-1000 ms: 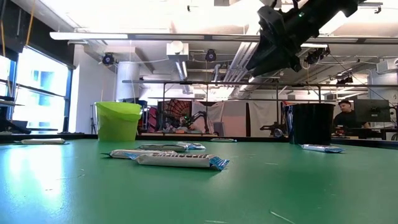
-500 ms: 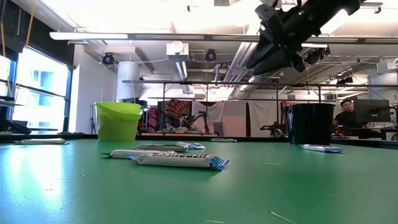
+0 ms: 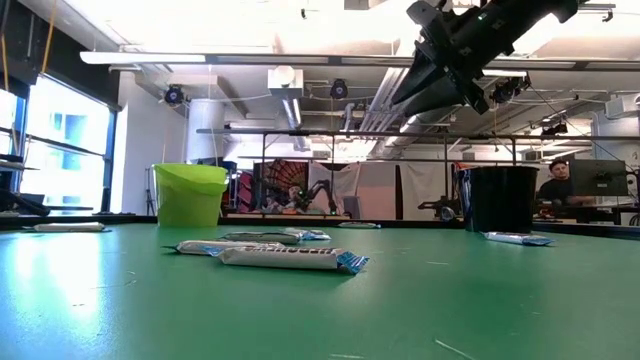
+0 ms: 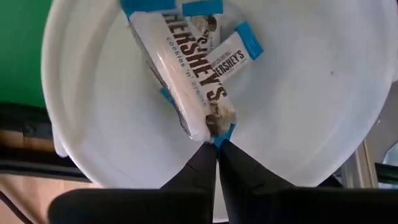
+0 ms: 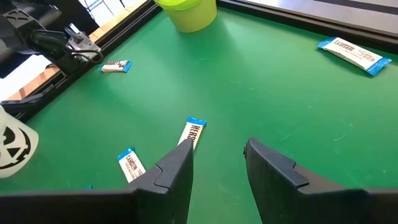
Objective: Sort candy by brand, put in halloween buckets
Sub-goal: Put the white chocolate into the white bucket
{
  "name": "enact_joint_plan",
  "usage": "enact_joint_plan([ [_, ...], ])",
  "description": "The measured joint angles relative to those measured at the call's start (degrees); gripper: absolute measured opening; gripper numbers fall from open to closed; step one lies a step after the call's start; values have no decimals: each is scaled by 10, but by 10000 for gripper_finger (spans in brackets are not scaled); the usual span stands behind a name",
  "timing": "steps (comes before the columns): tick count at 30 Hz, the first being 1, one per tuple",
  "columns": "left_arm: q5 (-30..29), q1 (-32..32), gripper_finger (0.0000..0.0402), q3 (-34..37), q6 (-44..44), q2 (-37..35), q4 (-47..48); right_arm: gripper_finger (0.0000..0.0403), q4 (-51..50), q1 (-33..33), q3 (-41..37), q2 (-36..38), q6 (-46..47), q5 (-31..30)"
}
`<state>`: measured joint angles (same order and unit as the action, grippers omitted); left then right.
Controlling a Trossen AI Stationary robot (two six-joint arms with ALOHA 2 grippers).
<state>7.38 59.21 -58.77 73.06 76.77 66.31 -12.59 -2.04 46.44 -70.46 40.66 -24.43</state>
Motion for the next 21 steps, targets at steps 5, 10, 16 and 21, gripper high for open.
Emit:
enact_joint_plan([
  [5, 0, -1, 43, 0, -27, 0, -1, 134, 0, 0, 0, 0, -1, 3],
  [10, 10, -1, 82, -2, -27, 0, -1, 134, 0, 0, 0, 0, -5, 5],
  [16, -7, -5, 111, -49, -55, 0, 4, 134, 0, 0, 0, 0, -5, 12],
  [21, -20, -28, 103, -102, -89, -2, 30, 128, -6, 0, 0, 0, -12, 35],
])
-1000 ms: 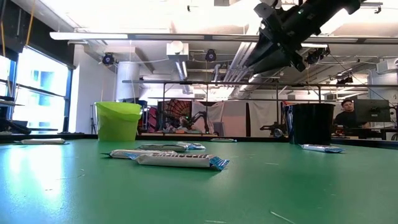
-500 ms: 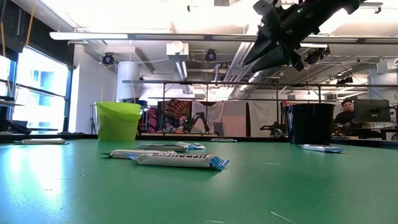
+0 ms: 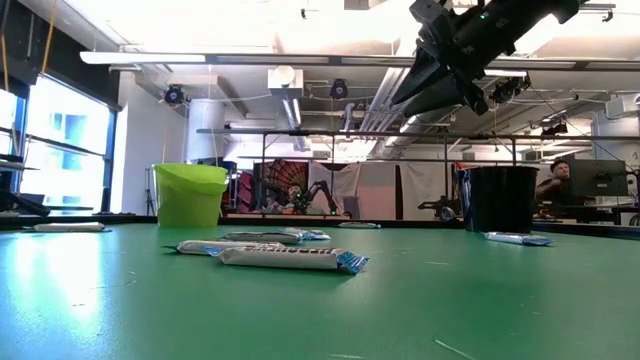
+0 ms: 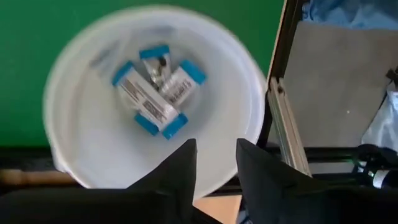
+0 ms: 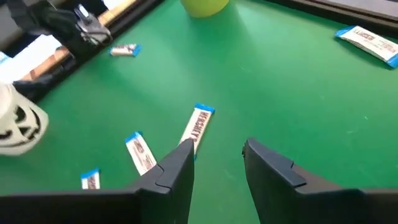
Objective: Sort candy by brand, put in halloween buckets
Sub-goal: Put the white chocolate into the white bucket
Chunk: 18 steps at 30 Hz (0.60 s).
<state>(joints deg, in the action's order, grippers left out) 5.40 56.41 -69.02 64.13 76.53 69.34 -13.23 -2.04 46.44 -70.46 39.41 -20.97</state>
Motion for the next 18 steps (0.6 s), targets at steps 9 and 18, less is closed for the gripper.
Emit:
enact_joint_plan([
  [9, -47, -135, 34, -42, -128, -8, 24, 12, -20, 9, 0, 0, -87, 89],
  [18, -70, -337, 5, -40, -346, 4, -67, 3, 47, 9, -73, 0, -113, 137],
])
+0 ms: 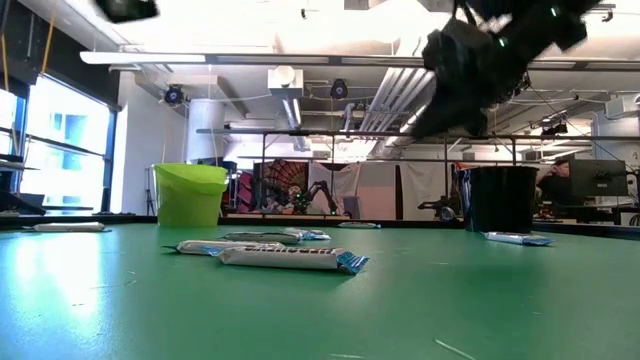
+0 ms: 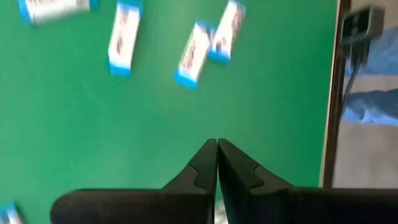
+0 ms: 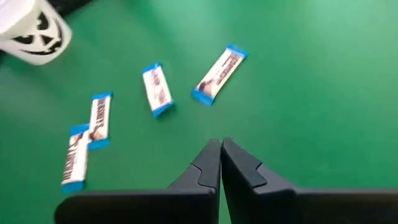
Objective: Sort candy by brand, put in halloween buckets
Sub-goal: Put the white chocolate into the white bucket
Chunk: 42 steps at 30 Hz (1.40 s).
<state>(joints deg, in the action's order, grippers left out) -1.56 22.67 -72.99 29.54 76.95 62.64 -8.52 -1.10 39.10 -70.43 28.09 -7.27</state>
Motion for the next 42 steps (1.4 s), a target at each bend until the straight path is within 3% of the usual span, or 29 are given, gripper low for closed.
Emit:
enact_joint_plan([
  [5, 28, -81, 14, 0, -92, 44, -73, 1, 113, -11, -84, 0, 56, 20],
  [9, 28, -118, 44, 0, -156, 99, -120, 1, 125, -29, -97, 0, 73, 20],
  [15, 21, -139, 106, 0, -232, 191, -194, 0, 123, -48, -96, 0, 65, 17],
  [21, -32, -138, 153, 1, -264, 256, -216, 0, 122, -53, -95, 1, 64, 14],
  [29, -98, -138, 157, 1, -272, 303, -242, 0, 122, -53, -95, 2, 59, 1],
  [37, -77, -140, 151, 1, -287, 305, -257, 0, 122, -53, -95, 2, 52, -6],
  [42, -43, -157, 172, 0, -266, 322, -266, 0, 122, -53, -95, 2, 49, -6],
])
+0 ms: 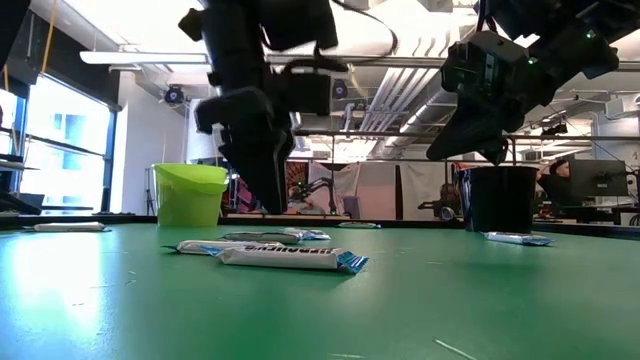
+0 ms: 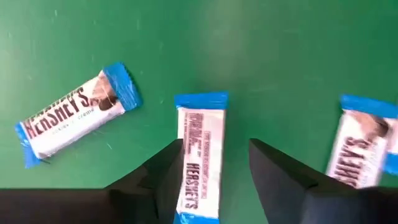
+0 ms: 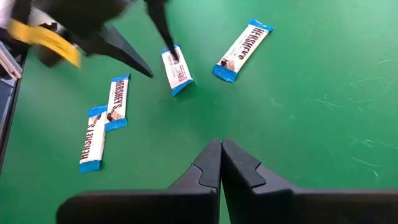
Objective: Sort candy by brand, put in halloween buckets
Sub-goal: Put the white chocolate into the white bucket
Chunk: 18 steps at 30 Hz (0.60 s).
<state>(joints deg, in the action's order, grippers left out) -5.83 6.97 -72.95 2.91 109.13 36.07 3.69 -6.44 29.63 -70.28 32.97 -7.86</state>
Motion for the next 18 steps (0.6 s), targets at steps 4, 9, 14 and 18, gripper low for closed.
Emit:
enact_joint_plan([
  [4, 2, -11, 201, 0, 8, 20, 6, 0, 2, 0, 0, 0, 0, 0],
  [9, 2, -14, 225, 0, -11, 35, 3, 0, 2, 0, 1, 0, 0, 1],
  [14, 2, -13, 222, -1, -15, 40, 8, 0, 2, 0, 1, 0, 0, 2],
  [18, 5, -13, 199, -1, -16, 40, 14, 0, 0, 0, 0, 0, 0, 2],
])
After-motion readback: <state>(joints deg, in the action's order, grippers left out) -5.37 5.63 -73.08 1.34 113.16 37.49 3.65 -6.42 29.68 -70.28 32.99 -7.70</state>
